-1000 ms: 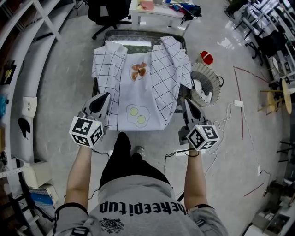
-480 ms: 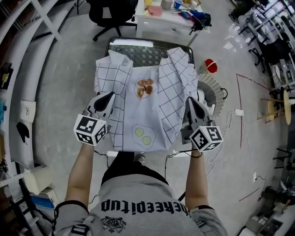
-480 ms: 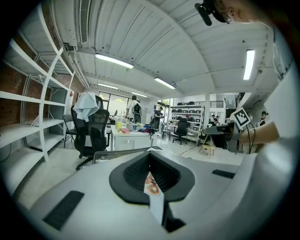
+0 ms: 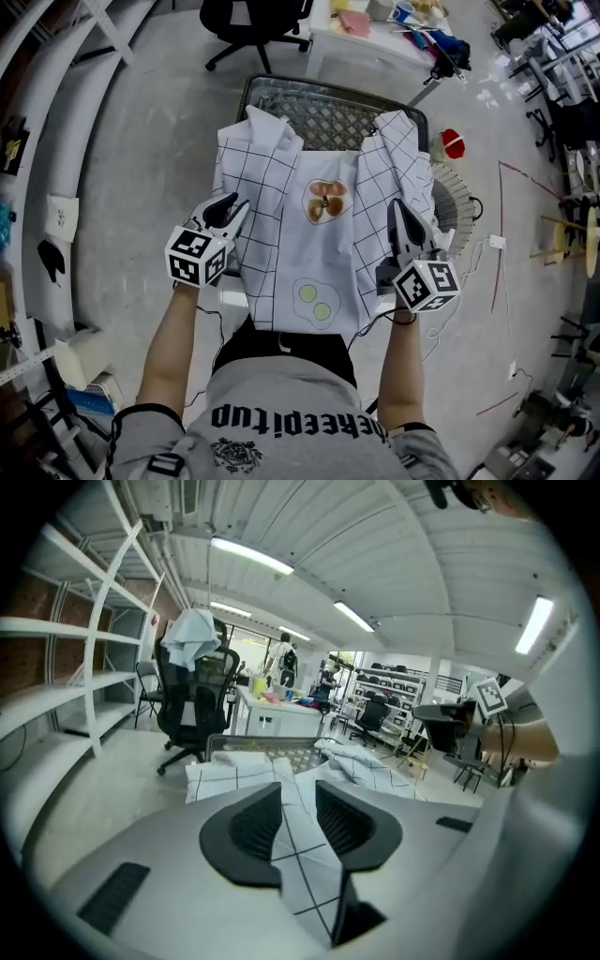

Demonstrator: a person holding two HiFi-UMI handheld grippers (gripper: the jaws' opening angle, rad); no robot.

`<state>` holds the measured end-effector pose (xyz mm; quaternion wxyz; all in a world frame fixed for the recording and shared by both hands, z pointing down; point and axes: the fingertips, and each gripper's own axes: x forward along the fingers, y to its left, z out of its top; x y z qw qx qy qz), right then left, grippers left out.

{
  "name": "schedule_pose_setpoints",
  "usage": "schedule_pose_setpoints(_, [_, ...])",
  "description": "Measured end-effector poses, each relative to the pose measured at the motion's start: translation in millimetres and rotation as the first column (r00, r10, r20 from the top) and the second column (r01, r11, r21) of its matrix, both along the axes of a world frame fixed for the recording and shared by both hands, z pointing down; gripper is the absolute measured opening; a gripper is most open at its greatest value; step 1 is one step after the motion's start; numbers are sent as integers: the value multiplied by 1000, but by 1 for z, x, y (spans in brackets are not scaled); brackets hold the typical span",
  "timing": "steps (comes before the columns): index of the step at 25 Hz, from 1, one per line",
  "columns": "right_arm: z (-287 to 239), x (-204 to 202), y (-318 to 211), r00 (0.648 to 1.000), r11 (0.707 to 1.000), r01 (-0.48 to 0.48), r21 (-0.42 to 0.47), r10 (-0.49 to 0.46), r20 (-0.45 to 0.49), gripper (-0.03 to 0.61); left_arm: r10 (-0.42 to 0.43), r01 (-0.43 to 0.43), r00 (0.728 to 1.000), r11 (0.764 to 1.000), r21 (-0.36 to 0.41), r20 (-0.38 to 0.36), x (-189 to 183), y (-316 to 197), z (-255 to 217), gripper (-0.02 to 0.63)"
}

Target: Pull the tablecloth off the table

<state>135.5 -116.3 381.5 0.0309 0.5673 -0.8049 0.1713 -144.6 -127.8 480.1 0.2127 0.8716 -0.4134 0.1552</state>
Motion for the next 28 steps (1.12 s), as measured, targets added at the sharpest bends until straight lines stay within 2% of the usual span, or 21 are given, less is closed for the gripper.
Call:
schedule_pose_setpoints(5, [17, -5, -9, 1000, 999, 5, -45, -6, -13, 11, -58, 56, 998, 988, -142, -8, -23, -8, 48, 176])
schedule_pose_setpoints(9, [28, -4, -15, 1000, 998, 1, -70, -2, -14, 11, -135, 134, 991, 961, -243, 11, -40, -12, 85, 199])
schedule_pose_setpoints(14, [42, 2, -20, 1000, 995, -2, -95, 0, -21, 11, -175, 189, 982, 925, -329, 72, -43, -13, 123, 218])
schedule_pose_setpoints(21, [51, 18, -20, 1000, 993, -27, -114, 27, -8, 11, -185, 220, 975, 893, -393, 126, -33, -17, 151, 218])
schedule_pose_setpoints(25, [55, 30, -18, 999, 992, -42, -120, 42, -6, 11, -188, 248, 965, 880, -405, 182, -25, -18, 160, 212])
schedule_pose_setpoints(28, [58, 40, -17, 998, 990, -58, -129, 57, -7, 11, -181, 267, 954, 876, -401, 239, -22, -20, 165, 183])
